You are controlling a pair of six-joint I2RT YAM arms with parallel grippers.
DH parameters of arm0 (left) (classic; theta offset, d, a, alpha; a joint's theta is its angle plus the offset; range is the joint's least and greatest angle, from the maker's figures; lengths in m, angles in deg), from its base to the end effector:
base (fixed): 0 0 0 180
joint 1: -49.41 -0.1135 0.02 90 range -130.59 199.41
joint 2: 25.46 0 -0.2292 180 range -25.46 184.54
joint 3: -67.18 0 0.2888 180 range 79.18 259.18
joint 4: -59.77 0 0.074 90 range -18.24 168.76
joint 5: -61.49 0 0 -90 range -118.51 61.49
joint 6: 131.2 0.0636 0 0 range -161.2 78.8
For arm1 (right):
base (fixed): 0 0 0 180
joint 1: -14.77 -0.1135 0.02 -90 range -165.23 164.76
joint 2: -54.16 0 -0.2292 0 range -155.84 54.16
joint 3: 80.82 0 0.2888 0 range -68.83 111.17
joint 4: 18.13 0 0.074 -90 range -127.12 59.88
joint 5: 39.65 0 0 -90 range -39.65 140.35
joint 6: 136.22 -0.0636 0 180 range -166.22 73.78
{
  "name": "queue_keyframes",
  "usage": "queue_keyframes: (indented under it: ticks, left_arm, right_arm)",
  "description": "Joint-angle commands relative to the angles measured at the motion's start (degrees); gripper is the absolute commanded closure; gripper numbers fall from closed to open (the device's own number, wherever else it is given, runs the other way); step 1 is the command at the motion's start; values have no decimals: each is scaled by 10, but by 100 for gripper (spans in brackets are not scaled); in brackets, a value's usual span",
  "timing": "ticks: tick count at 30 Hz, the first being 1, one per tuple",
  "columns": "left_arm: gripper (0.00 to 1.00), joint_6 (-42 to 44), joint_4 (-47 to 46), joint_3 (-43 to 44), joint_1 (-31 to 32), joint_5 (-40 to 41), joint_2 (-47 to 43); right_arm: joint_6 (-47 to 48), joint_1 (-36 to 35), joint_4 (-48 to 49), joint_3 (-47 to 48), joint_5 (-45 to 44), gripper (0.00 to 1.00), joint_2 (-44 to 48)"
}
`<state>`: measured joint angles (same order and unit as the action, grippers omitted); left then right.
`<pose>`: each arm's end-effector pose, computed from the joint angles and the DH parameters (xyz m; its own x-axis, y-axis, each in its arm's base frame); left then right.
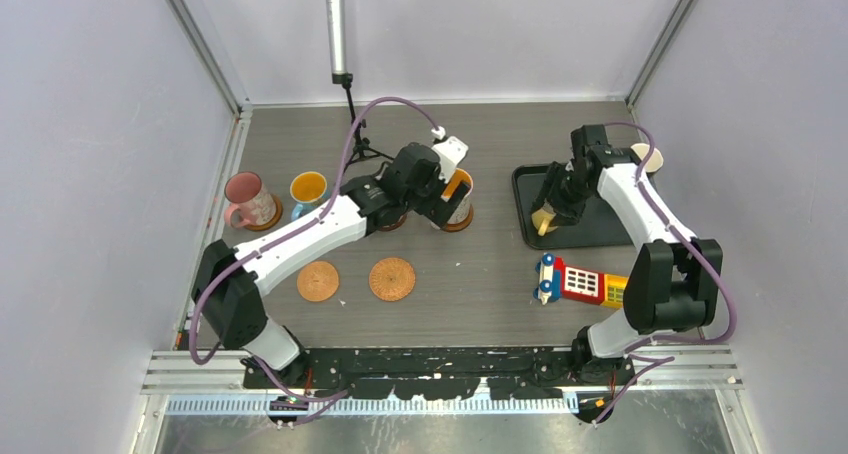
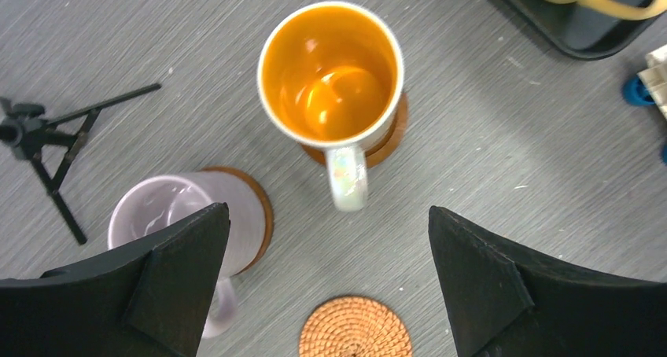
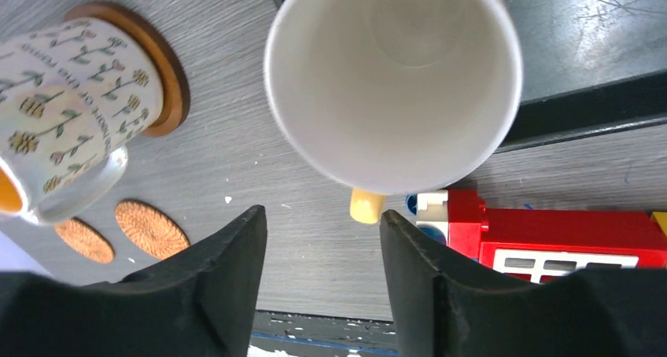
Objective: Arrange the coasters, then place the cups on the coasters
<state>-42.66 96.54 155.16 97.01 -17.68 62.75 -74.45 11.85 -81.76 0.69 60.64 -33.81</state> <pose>0.2857 -0.2952 0.2593 -0.4216 0.4246 -0.8013 0.6136 0.7842 0.0927 0.3443 0.0289 0.1816 -0.8798 0.4211 -0.2206 0.3465 0.8857 0.3091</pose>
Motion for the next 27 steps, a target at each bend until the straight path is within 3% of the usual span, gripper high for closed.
queue_keyframes:
  ticks: [1,10,16,27]
  left_arm:
    - [0,-15,-8,55,19,-33,26]
    - [0,-45,13,166,71,-72,128]
    - [0,-92,62,289,97,-65,230]
    - [0,-163,64,432,130,-46,375]
  right_arm:
    - [44,-4,1,16,46,36,57]
    - [166,20,-91,72,51,17,130]
    - [175,177,-93,153,96,13,102]
    - [174,340,-75,227,110,13,45]
